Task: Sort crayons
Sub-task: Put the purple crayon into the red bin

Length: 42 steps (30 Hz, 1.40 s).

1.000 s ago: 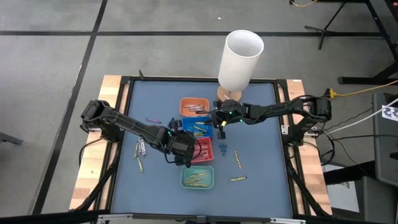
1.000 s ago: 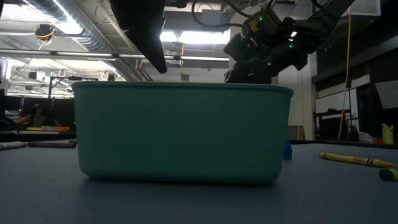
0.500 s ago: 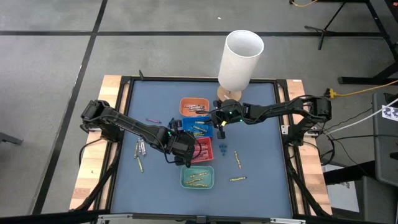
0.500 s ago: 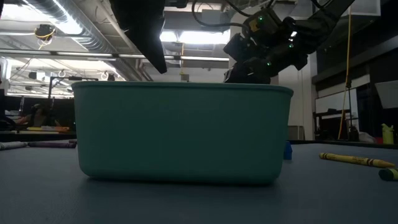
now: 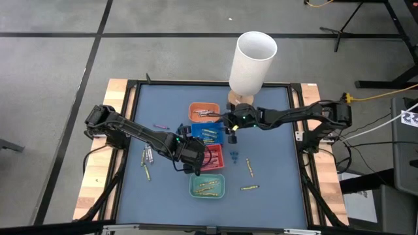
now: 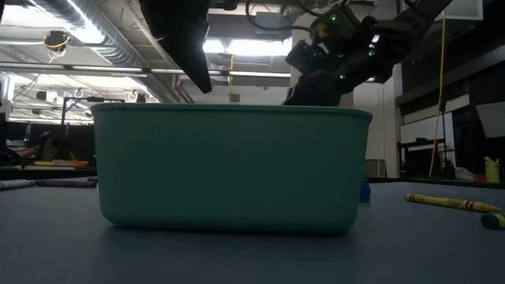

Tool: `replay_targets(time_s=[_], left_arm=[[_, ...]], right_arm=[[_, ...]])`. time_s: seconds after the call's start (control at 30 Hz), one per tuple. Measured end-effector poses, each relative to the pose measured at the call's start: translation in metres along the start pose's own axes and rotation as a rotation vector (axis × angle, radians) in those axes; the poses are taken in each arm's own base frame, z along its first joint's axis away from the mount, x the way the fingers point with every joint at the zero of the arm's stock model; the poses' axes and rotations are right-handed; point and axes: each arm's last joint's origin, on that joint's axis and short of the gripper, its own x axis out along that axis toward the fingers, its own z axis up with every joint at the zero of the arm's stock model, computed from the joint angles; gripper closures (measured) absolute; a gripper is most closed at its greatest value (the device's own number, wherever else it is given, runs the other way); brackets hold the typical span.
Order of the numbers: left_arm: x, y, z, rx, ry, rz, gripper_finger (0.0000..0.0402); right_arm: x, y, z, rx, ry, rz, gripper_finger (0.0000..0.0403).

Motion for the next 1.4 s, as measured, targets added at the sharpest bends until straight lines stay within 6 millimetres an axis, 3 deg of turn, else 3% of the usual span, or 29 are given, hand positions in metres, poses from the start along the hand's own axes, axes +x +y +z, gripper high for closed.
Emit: replay_targets(time_s=[0.23, 0.47, 0.73, 1.03, 1.4], left_arm=[[0.0, 0.0, 0.0, -0.019, 0.0, 0.0, 0.0301], [0.0, 0.0, 0.0, -0.024, 0.001, 0.0, 0.0301], [0.0, 0.0, 0.0, -0.022, 0.003, 0.001, 0.0301], [0.0, 0.0, 0.0, -0.021, 0.004, 0.001, 0.0301], [0.0, 0.0, 0.0, -0.021, 0.004, 0.002, 0.0302]], right_arm=[[-0.029, 0.0, 0.006, 0.022, 0.094, -0.044, 0.0271], [-0.04, 0.004, -0.005, 0.304, 0.249, -0.065, 0.0271], [-0.025, 0.007, -0.026, 0.397, 0.394, -0.078, 0.0271], [0.008, 0.008, -0.043, 0.426, 0.375, -0.081, 0.0272], [0.03, 0.011, -0.052, 0.44, 0.321, -0.079, 0.0272]])
